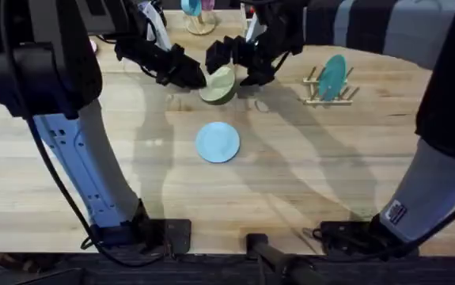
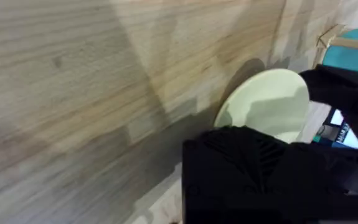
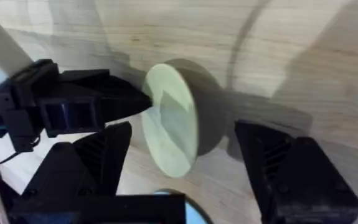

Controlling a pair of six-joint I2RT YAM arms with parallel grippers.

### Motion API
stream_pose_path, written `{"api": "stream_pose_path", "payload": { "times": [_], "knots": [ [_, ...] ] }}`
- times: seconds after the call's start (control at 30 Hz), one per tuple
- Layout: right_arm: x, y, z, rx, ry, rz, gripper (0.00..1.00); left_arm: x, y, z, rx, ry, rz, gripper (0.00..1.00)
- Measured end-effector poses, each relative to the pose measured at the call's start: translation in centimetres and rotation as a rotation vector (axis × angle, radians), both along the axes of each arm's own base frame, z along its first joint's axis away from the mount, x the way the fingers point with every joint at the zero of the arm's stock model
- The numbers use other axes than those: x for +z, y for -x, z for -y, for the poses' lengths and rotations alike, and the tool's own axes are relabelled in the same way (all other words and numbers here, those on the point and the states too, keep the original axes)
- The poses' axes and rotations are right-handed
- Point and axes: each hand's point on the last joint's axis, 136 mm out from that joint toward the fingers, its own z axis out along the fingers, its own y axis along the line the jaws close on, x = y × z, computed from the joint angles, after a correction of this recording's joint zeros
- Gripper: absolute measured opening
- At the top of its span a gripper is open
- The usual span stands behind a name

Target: Pick up the plates from the table one by one and place each into a slot on the dish rack.

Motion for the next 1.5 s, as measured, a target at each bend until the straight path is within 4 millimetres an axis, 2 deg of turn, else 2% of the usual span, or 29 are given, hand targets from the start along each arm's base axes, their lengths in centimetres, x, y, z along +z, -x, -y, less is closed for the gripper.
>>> {"api": "stream_pose_path", "payload": {
  "times": [0.23,0.4,0.53,0.7,0.77,0.83,0.87,0.97,1.33,1.4,1.5],
  "knots": [
    [-0.3,0.9,-1.5,0.014,-0.007,-0.015,0.995,0.0,0.0,0.0,0.0,0.0,0.0,0.039],
    [-0.3,0.9,-1.6,0.012,-0.009,-0.014,0.988,0.0,0.0,0.0,0.0,0.0,0.0,0.04],
    [-0.3,0.9,-1.6,0.009,-0.01,-0.016,0.894,0.0,0.0,0.0,0.0,0.0,0.0,0.04],
    [-0.3,0.9,-1.6,0.009,-0.01,-0.016,0.54,0.0,0.0,0.0,0.0,0.0,0.0,0.039],
    [-0.3,0.9,-1.6,0.006,-0.006,-0.017,0.351,0.0,0.0,0.0,0.0,0.0,0.0,0.04],
    [-0.4,0.8,-1.2,-0.005,-0.001,-0.024,0.101,0.0,0.0,-0.1,0.002,0.001,-0.001,0.04],
    [-0.2,0.6,-1.2,-0.007,-0.018,-0.025,0.052,0.0,0.0,-0.1,0.004,0.003,0.0,0.04],
    [0.5,0.3,-1.6,0.0,-0.04,-0.008,0.035,0.1,-0.1,-0.2,0.008,0.008,0.002,0.04],
    [0.7,1.3,-1.9,0.036,-0.079,-0.058,0.029,0.9,-0.2,-0.8,0.005,-0.045,0.027,0.039],
    [0.7,1.5,-1.9,0.053,-0.083,-0.063,0.029,1.8,-0.3,-1.2,0.009,-0.069,0.052,0.038],
    [0.7,1.7,-1.7,0.082,-0.081,-0.058,0.029,4.4,-0.3,-1.9,0.019,-0.1,0.103,0.039]
  ]
}}
